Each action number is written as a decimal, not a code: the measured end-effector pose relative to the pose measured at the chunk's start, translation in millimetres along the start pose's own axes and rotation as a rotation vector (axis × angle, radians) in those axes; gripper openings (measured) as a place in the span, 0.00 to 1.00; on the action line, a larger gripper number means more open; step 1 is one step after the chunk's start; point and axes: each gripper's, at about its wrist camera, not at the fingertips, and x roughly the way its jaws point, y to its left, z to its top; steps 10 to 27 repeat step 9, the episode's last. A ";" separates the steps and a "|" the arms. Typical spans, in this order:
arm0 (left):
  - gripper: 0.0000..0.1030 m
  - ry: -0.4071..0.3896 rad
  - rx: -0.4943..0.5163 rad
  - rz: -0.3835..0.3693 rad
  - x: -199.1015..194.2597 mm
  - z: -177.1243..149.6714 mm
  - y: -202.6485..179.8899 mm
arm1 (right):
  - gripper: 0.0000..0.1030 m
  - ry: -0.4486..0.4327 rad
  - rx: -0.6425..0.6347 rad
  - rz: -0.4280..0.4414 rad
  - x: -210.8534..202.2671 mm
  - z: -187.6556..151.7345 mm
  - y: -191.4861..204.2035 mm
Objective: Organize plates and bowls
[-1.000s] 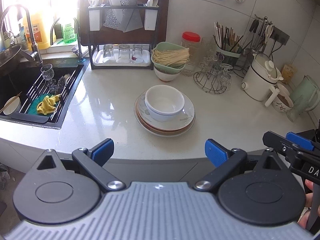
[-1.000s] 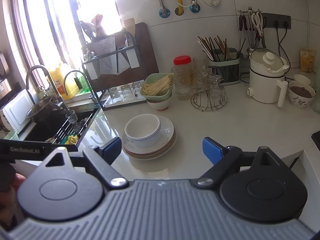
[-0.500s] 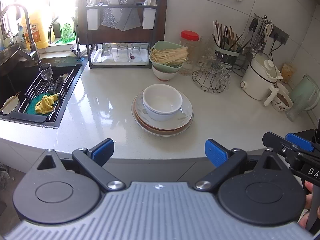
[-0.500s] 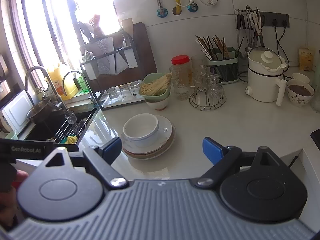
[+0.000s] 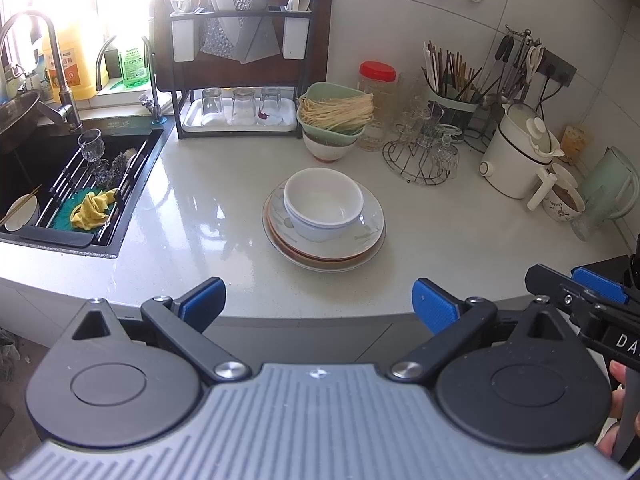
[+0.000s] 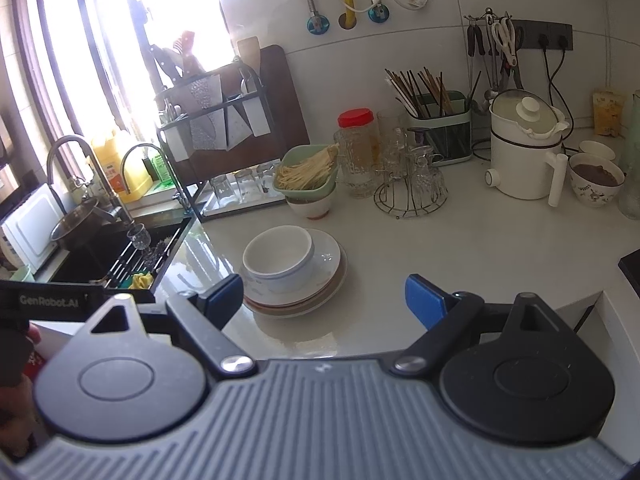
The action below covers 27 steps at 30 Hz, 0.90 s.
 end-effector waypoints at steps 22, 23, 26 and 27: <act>0.98 -0.002 0.003 0.004 -0.7 0.2 0.5 | 0.87 0.001 0.000 0.004 0.1 -3.4 1.9; 0.98 -0.002 0.003 0.004 -0.7 0.2 0.5 | 0.87 0.001 0.000 0.004 0.1 -3.4 1.9; 0.98 -0.002 0.003 0.004 -0.7 0.2 0.5 | 0.87 0.001 0.000 0.004 0.1 -3.4 1.9; 0.98 -0.002 0.003 0.004 -0.7 0.2 0.5 | 0.87 0.001 0.000 0.004 0.1 -3.4 1.9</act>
